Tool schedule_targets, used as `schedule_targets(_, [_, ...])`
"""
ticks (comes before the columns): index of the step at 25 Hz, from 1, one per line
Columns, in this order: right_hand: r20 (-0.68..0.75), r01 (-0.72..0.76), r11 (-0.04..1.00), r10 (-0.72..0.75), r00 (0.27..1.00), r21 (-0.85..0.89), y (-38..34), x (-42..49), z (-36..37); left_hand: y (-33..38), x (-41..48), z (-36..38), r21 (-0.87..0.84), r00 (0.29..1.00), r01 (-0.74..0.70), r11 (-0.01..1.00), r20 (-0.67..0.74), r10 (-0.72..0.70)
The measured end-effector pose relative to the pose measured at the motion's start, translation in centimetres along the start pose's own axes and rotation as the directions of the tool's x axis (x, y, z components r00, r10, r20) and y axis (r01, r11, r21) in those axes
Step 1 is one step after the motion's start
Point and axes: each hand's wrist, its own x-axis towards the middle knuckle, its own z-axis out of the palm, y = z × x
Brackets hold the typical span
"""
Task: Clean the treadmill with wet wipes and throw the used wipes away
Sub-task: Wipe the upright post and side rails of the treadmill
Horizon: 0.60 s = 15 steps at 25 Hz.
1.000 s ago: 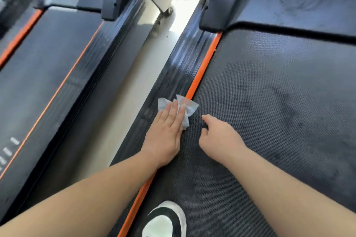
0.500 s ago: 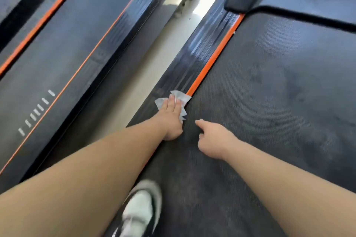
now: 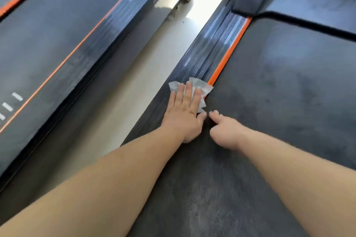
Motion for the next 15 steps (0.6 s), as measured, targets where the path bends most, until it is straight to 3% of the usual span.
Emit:
schedule_targets(3, [-0.036,-0.068,0.997,0.069,0.997,0.037,-1.1,0.1,0.6,-1.1,-2.4,1.3,0.029,0.997,-0.046,0.999,-0.058,0.047])
schedule_targets(8, [-0.231,-0.153,0.983,0.126,0.965,-0.102,-3.4,0.5,0.0,-2.4,-5.6,2.7,0.059,0.991,-0.103,0.993,-0.075,0.107])
schedule_targets(15, [-0.320,-0.170,0.965,0.101,0.942,-0.198,-3.8,-0.5,1.7,-3.2,-14.8,5.2,0.123,0.992,-0.126,0.984,0.009,0.126])
